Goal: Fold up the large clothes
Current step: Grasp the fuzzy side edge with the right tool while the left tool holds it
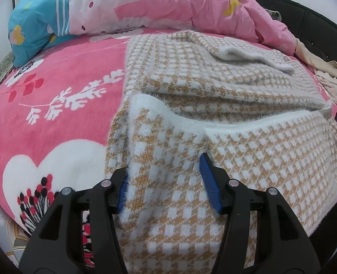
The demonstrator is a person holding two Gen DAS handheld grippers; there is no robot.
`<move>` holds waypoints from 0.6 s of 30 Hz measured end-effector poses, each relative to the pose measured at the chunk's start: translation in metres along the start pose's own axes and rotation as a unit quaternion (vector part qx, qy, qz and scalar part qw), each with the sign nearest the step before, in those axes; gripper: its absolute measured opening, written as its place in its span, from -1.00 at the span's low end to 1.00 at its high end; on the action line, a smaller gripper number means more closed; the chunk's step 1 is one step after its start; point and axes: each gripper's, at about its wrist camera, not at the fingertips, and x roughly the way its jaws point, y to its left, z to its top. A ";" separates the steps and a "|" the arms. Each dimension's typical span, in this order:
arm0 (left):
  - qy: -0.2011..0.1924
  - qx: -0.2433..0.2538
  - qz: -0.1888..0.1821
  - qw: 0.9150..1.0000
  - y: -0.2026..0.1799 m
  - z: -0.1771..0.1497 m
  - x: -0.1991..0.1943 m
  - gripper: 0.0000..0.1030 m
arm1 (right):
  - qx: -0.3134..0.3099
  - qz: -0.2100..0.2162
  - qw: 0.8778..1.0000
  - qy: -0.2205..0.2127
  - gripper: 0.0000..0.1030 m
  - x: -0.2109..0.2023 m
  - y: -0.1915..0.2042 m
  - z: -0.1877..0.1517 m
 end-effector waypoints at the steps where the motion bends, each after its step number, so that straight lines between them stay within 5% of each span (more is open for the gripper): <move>1: 0.000 -0.001 0.001 1.000 0.000 0.000 0.000 0.03 | 0.000 0.003 1.000 0.005 0.46 0.002 0.000 -0.002; 11: 0.000 0.000 0.002 1.000 0.000 0.000 0.000 0.03 | -0.018 0.035 0.998 0.042 0.43 -0.017 0.001 -0.030; 18: 0.000 -0.001 0.001 1.000 0.000 0.000 0.000 0.03 | 0.006 0.069 0.996 0.061 0.08 0.002 -0.013 -0.007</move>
